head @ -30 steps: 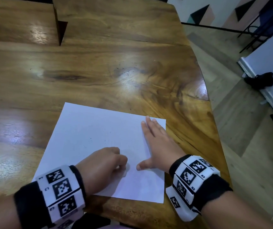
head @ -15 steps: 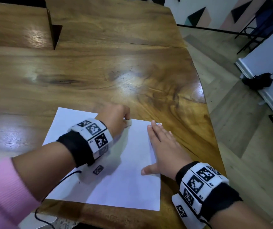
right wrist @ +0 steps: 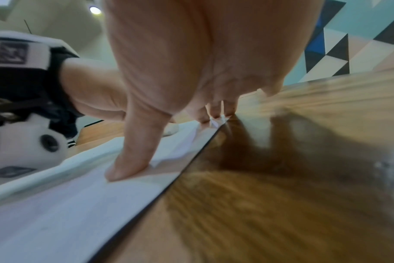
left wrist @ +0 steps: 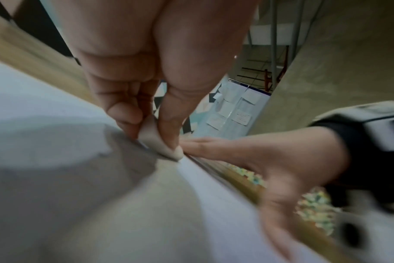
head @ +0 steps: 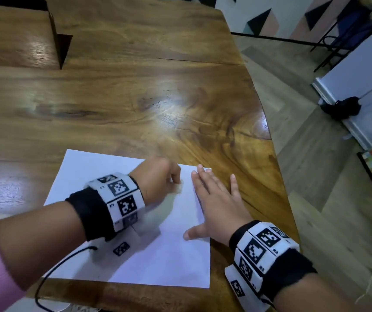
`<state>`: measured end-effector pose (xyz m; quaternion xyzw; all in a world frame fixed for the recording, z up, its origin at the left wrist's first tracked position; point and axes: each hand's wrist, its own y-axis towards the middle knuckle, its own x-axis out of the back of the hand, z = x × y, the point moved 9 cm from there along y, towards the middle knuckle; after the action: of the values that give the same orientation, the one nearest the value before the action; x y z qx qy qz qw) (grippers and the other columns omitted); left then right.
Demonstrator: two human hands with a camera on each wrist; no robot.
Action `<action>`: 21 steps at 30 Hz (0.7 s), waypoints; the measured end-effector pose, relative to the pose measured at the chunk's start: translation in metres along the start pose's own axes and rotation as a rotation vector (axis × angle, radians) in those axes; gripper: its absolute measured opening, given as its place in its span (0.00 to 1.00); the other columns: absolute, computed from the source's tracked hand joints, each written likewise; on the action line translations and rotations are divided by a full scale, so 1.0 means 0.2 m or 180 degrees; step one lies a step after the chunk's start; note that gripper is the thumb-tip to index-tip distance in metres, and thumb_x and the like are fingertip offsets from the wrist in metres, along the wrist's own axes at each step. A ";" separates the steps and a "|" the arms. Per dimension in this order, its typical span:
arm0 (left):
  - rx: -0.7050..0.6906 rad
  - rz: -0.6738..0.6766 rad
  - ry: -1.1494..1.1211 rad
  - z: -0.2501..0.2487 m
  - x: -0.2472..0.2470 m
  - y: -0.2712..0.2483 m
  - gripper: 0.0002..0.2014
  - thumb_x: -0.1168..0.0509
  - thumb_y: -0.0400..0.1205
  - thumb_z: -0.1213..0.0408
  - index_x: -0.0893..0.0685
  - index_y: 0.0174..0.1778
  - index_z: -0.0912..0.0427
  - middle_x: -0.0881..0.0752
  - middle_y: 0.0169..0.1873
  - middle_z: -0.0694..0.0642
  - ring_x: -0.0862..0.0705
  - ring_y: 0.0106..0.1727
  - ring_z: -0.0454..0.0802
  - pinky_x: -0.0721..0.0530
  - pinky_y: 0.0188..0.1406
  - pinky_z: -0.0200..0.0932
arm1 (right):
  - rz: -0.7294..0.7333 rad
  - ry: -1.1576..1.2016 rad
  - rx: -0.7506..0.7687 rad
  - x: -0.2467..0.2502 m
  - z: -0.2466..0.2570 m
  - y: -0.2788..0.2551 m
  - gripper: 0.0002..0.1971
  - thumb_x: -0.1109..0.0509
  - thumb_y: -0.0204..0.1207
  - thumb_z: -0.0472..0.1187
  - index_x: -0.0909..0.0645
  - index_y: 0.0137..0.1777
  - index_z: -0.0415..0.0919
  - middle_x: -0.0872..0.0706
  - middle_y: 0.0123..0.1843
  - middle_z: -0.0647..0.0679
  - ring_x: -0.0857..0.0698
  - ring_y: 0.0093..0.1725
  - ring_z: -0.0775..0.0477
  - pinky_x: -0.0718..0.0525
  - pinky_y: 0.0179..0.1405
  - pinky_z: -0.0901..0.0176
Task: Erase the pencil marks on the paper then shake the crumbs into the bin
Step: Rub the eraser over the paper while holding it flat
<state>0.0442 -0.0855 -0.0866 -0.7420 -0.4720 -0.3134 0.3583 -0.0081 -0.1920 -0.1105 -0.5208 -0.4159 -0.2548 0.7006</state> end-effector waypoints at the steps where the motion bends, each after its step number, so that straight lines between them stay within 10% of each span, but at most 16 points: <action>1: 0.0130 -0.0208 -0.0022 0.04 0.04 0.03 0.04 0.30 0.72 0.65 0.14 0.41 0.59 0.16 0.34 0.54 0.23 0.38 0.51 0.26 0.39 0.38 | 0.0002 -0.0012 0.0004 0.00 0.00 0.00 0.65 0.29 0.61 0.71 0.72 0.81 0.46 0.76 0.81 0.53 0.71 0.81 0.54 0.72 0.77 0.35; 7: -0.0142 0.0153 -0.0005 -0.05 -0.05 -0.02 0.03 0.29 0.72 0.63 0.14 0.37 0.58 0.26 0.24 0.42 0.24 0.35 0.50 0.33 0.30 0.35 | -0.0036 0.0027 0.0010 0.00 0.00 0.00 0.65 0.28 0.60 0.71 0.71 0.82 0.47 0.75 0.82 0.53 0.70 0.82 0.53 0.71 0.77 0.34; 13: 0.0219 -0.0408 0.0005 0.03 0.09 0.08 0.05 0.29 0.72 0.64 0.14 0.41 0.61 0.16 0.37 0.57 0.23 0.39 0.51 0.28 0.39 0.37 | -0.0060 0.0020 0.0004 0.00 -0.01 0.00 0.65 0.28 0.60 0.71 0.71 0.82 0.47 0.75 0.82 0.54 0.69 0.82 0.53 0.73 0.76 0.35; 18: -0.0301 0.0611 0.0127 -0.08 -0.08 -0.04 0.05 0.29 0.71 0.64 0.13 0.40 0.59 0.19 0.32 0.50 0.21 0.38 0.49 0.32 0.30 0.30 | -0.0075 0.0065 -0.0007 0.00 -0.01 0.00 0.66 0.27 0.59 0.71 0.70 0.82 0.48 0.75 0.82 0.54 0.69 0.82 0.54 0.71 0.77 0.34; 21: -0.0099 0.0139 0.0258 -0.05 0.03 0.08 0.07 0.31 0.72 0.67 0.13 0.45 0.60 0.13 0.41 0.58 0.20 0.43 0.52 0.33 0.35 0.36 | -0.0057 0.0059 -0.0009 0.00 -0.01 0.01 0.66 0.28 0.59 0.71 0.71 0.82 0.48 0.76 0.82 0.55 0.69 0.82 0.54 0.71 0.77 0.35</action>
<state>0.0593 -0.0958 -0.0801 -0.7443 -0.4360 -0.3426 0.3723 -0.0070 -0.1939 -0.1120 -0.5157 -0.4138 -0.2665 0.7013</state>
